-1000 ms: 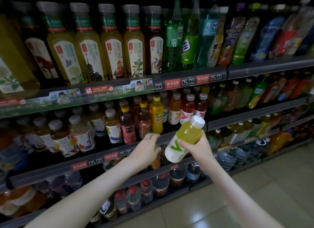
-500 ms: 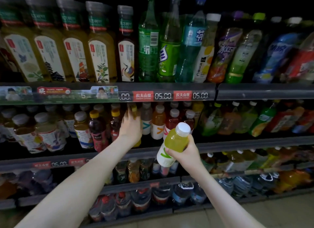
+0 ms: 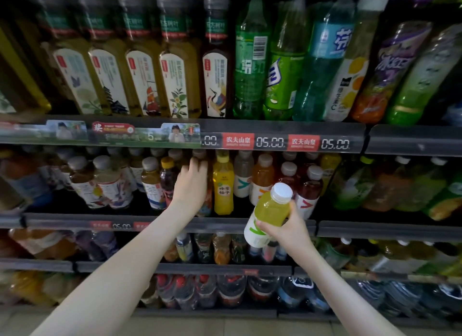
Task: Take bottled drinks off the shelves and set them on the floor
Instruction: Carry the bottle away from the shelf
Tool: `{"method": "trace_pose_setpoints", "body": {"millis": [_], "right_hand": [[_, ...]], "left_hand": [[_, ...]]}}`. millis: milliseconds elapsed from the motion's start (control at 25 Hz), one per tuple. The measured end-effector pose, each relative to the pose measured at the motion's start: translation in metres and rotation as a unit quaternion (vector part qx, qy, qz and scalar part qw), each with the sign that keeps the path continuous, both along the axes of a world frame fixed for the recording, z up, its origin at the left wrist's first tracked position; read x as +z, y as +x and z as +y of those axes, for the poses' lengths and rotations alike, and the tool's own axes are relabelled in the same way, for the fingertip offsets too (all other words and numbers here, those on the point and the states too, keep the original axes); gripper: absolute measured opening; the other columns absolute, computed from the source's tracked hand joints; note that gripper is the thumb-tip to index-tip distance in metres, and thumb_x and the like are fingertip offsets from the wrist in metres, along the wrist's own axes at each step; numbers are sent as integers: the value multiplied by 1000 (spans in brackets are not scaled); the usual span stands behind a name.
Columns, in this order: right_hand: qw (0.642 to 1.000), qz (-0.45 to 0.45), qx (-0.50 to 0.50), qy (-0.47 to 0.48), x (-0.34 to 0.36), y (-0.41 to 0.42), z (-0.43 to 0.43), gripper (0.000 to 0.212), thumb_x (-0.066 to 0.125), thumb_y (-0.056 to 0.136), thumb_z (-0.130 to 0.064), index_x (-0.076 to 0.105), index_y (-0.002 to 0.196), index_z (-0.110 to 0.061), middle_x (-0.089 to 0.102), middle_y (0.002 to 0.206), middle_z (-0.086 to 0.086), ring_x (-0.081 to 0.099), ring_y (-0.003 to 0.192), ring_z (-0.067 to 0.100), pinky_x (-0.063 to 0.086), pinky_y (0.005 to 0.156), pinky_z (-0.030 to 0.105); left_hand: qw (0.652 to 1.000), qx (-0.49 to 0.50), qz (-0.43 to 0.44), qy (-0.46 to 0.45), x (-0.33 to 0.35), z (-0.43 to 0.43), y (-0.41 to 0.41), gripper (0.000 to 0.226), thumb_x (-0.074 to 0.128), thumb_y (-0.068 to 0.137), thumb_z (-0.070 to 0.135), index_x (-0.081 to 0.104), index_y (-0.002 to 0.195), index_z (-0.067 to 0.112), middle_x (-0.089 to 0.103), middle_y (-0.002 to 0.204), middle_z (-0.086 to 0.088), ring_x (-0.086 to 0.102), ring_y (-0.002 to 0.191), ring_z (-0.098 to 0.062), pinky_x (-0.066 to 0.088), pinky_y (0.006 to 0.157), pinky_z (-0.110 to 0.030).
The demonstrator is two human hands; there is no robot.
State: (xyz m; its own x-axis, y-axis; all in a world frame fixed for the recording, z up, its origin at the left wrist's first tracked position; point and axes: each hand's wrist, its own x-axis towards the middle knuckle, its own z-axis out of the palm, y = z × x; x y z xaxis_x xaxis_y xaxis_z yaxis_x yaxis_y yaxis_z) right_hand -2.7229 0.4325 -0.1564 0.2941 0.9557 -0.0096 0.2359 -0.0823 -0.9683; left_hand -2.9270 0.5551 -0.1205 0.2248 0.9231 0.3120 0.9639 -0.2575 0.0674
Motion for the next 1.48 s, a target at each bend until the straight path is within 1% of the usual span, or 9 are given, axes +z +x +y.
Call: {"method": "trace_pose_setpoints", "body": {"millis": [240, 360, 480, 640, 800, 880, 1040, 1280, 1480], "right_hand": [[999, 20, -26, 4, -8, -37, 13, 78, 86, 67, -19, 42, 132, -26, 59, 118, -7, 57, 107, 12, 47, 91, 34], [999, 26, -41, 4, -10, -54, 15, 73, 86, 68, -19, 43, 126, -30, 60, 115, -9, 57, 105, 11, 46, 88, 33], [999, 25, -46, 9, -6, -69, 15, 67, 84, 70, -16, 42, 120, -32, 58, 108, -14, 56, 99, 6, 42, 82, 26], [998, 16, -55, 16, -3, -87, 18, 65, 83, 72, -15, 40, 118, -33, 54, 102, -21, 51, 91, -6, 40, 74, 19], [998, 16, -60, 11, -3, -98, 23, 71, 83, 72, -13, 41, 127, -29, 56, 108, -16, 53, 95, -1, 41, 82, 23], [998, 28, -60, 10, -5, -103, 28, 72, 83, 71, -11, 44, 130, -23, 59, 109, -15, 55, 97, -3, 44, 82, 22], [997, 53, -63, 4, -12, -115, 43, 70, 84, 70, -13, 47, 129, -20, 64, 114, -6, 61, 104, 11, 50, 94, 38], [993, 86, -81, 8, -21, -138, 65, 62, 84, 71, -13, 49, 123, -18, 64, 112, -4, 62, 104, 12, 50, 89, 33], [991, 58, -114, 24, -29, -177, 94, 70, 82, 73, -11, 42, 131, -15, 59, 118, -1, 58, 106, 14, 47, 94, 32]], "left_hand": [[998, -44, -49, -7, -1, -8, -20, 38, 44, 98, 18, 34, 134, 9, 47, 113, -20, 53, 96, -36, 43, 72, -34], [996, -60, -66, -28, -3, -19, -41, 40, 38, 101, 30, 34, 135, 9, 44, 119, -16, 61, 84, -32, 39, 60, -27], [992, -74, -81, -69, -8, -22, -68, 39, 37, 100, 36, 38, 127, 8, 52, 107, -15, 60, 82, -32, 41, 60, -30], [971, -122, -189, -82, -15, -28, -92, 35, 44, 98, 34, 44, 119, 7, 55, 103, -12, 57, 85, -30, 45, 66, -34], [956, -128, -262, -26, -5, -36, -107, 34, 48, 96, 34, 48, 118, 8, 53, 100, -5, 54, 77, -23, 38, 59, -28], [950, -132, -282, -4, 4, -36, -118, 34, 49, 95, 35, 49, 116, 8, 52, 95, -2, 53, 74, -22, 39, 59, -30], [940, -120, -320, -6, 9, -36, -139, 27, 51, 94, 37, 49, 109, 14, 52, 86, 4, 50, 70, -13, 33, 60, -27], [937, -81, -339, -18, -1, -35, -174, 19, 53, 92, 39, 47, 99, 23, 55, 77, 6, 54, 67, -9, 38, 56, -25], [939, -46, -338, -48, -18, -39, -208, 19, 53, 91, 41, 49, 100, 24, 56, 82, 7, 55, 74, -8, 41, 60, -26]]}}
